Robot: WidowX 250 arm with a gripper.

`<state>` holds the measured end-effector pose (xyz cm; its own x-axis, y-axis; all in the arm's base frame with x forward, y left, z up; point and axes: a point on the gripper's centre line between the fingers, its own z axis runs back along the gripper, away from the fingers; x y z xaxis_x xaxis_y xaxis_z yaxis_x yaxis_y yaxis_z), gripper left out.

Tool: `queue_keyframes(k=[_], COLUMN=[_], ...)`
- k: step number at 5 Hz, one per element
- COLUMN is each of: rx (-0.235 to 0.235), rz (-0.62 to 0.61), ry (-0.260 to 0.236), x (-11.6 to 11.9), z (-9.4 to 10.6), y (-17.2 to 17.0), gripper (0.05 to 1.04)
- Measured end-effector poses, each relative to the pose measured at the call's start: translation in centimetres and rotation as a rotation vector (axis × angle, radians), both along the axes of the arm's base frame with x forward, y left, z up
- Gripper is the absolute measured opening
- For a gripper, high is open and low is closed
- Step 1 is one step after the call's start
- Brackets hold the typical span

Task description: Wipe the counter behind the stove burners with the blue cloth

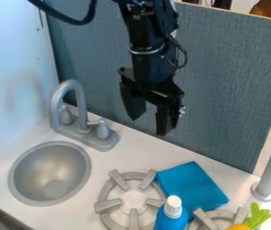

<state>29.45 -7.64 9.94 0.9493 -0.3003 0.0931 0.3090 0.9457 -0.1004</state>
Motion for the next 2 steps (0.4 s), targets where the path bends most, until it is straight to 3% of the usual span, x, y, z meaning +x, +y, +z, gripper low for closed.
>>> queue_keyframes(k=[2], rx=[0.009], rz=[-0.001], ry=[0.040], x=[-0.25], z=[-1.20], y=[0.07], gripper=[1.009])
